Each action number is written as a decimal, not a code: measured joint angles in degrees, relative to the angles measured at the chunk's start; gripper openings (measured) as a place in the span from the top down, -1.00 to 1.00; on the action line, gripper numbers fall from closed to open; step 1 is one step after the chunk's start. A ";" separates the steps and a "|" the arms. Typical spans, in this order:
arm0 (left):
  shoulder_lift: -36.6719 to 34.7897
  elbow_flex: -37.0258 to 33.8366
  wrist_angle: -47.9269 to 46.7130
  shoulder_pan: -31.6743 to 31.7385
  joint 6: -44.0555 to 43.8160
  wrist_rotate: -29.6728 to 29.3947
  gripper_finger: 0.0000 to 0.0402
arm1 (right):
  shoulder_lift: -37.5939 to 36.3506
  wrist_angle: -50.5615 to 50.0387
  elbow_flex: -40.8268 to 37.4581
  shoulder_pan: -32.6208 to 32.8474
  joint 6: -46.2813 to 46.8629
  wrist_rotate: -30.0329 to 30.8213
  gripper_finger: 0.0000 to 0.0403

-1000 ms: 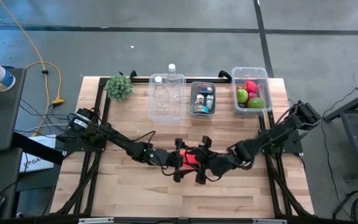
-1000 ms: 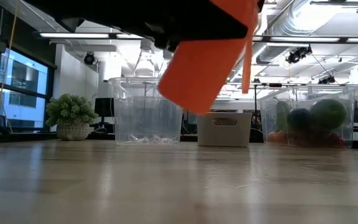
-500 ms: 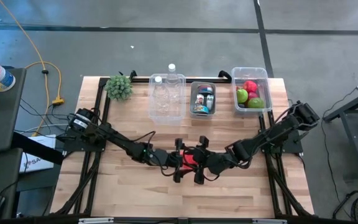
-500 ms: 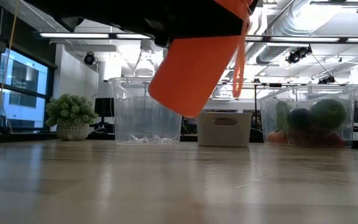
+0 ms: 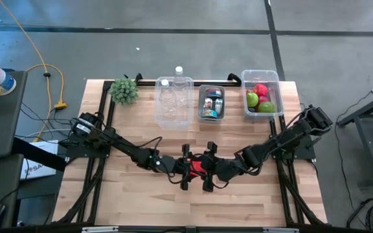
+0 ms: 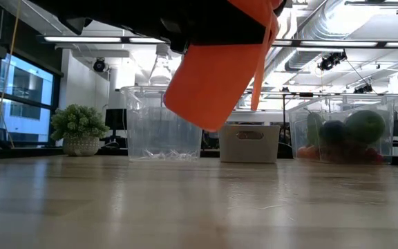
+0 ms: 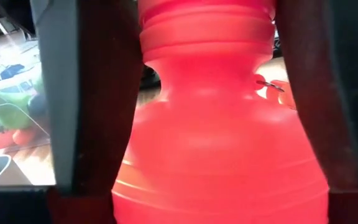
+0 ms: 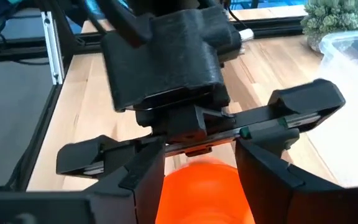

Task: Pick & Place Food Item
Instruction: Put the orange bottle into the left transparent bin

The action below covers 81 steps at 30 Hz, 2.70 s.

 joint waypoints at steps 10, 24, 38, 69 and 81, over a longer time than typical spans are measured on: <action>-1.09 0.26 -1.14 -1.31 -2.89 0.16 -0.21 | -2.95 0.28 -0.02 2.61 -6.27 2.18 0.00; -4.17 0.16 -5.41 -2.72 -5.98 0.30 -0.21 | -4.31 8.81 -0.15 2.91 -9.46 -0.84 -0.06; -3.13 -0.82 -8.90 -3.04 -5.77 4.09 -0.21 | -5.19 16.94 0.46 3.22 -19.57 0.59 -0.56; -9.44 -0.11 -5.37 -5.99 -5.77 3.74 -0.21 | -5.29 8.91 -2.27 23.33 -17.57 26.61 -0.64; -9.42 -0.11 -3.24 -7.17 -7.24 3.70 -0.21 | -4.61 24.55 -9.30 18.68 -21.45 24.51 -0.64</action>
